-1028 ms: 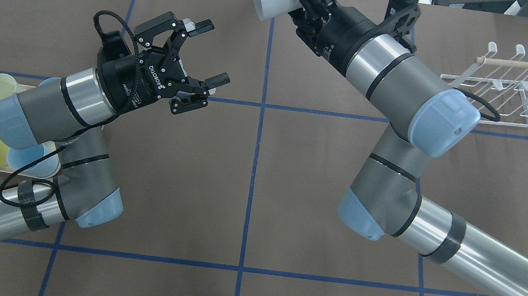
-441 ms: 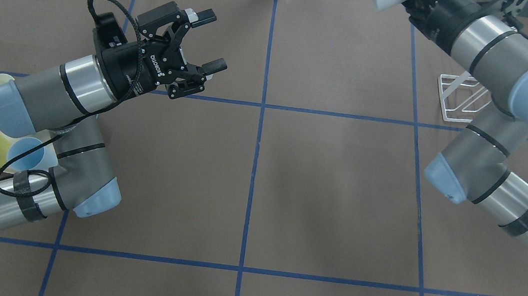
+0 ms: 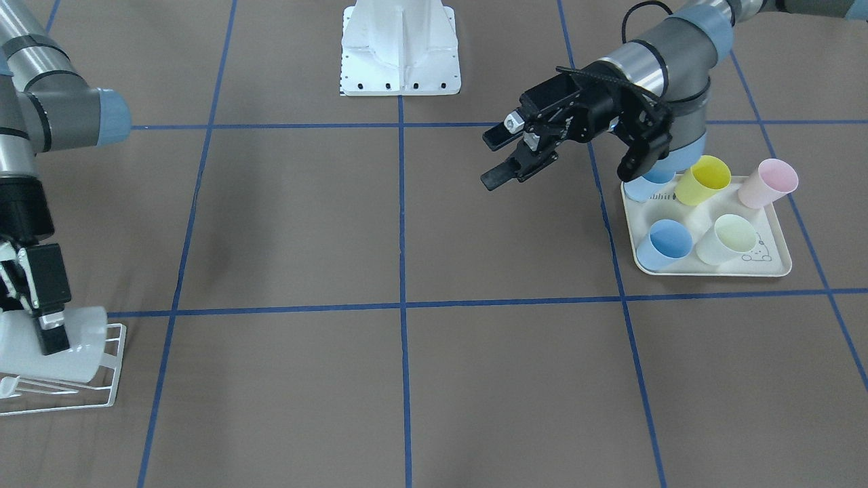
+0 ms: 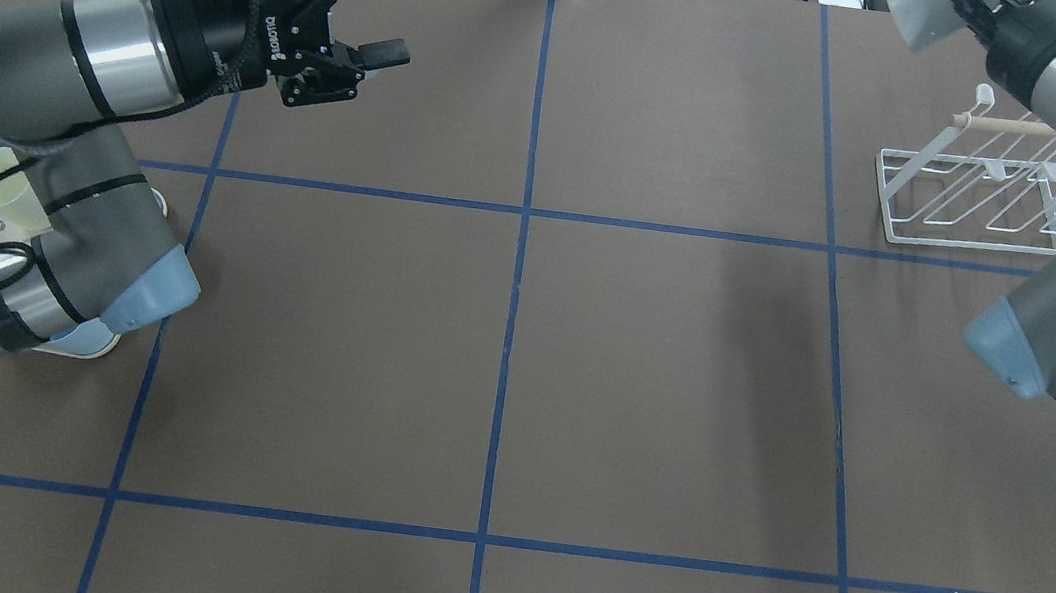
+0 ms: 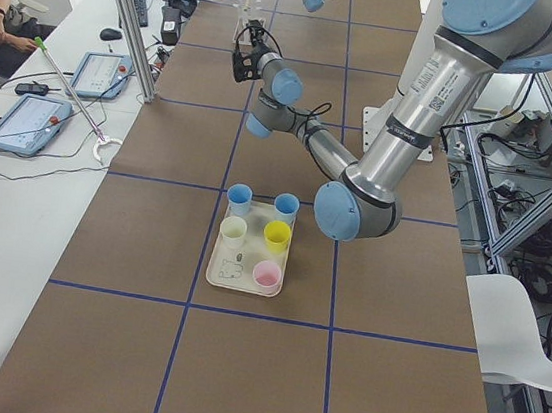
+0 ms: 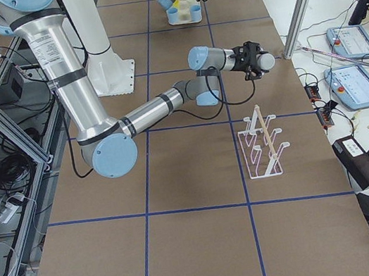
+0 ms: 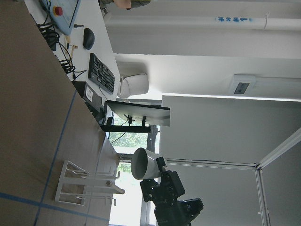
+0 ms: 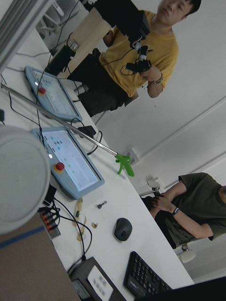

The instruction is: Transfer IKEA cup to right arm and place on rack

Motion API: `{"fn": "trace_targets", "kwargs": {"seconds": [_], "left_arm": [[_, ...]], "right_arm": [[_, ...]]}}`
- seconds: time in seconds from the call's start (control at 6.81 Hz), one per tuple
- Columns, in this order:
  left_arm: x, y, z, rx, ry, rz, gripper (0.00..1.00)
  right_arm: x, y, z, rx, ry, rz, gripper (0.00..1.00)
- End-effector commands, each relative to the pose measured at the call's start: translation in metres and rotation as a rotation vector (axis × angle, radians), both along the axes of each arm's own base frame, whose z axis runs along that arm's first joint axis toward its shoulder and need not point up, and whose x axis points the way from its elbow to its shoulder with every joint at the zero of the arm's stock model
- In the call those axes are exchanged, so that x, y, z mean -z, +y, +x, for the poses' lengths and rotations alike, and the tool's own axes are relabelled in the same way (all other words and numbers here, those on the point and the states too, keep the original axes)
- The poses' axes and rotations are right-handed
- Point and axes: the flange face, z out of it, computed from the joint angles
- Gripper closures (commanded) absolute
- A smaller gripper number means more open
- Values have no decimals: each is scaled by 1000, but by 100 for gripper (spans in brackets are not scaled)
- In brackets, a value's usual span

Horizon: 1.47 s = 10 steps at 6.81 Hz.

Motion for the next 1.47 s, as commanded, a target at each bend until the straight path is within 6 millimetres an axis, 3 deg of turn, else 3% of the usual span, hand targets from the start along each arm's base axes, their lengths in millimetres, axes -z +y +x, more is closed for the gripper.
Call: {"fn": "trace_targets", "kwargs": {"seconds": [0.0,0.15,0.29,0.44,0.88,1.32], "left_arm": [[-28,-13,-75,-21,-128,16,0],[-39,-23,-114,-31,-182,37,0],[-50,-20,-121,-30,-219,58,0],[-53,-19,-122,-27,-222,56,0],[-55,-19,-122,-30,-224,53,0],[-56,-19,-121,-30,-226,52,0]], "right_arm": [[-76,16,50,-135,363,-22,100],[-101,44,72,-162,412,-44,100],[-111,72,88,-157,425,-58,100],[-125,88,98,-148,457,-71,100],[-153,104,102,-112,520,-99,100],[-170,101,70,-49,538,-108,100]]}}
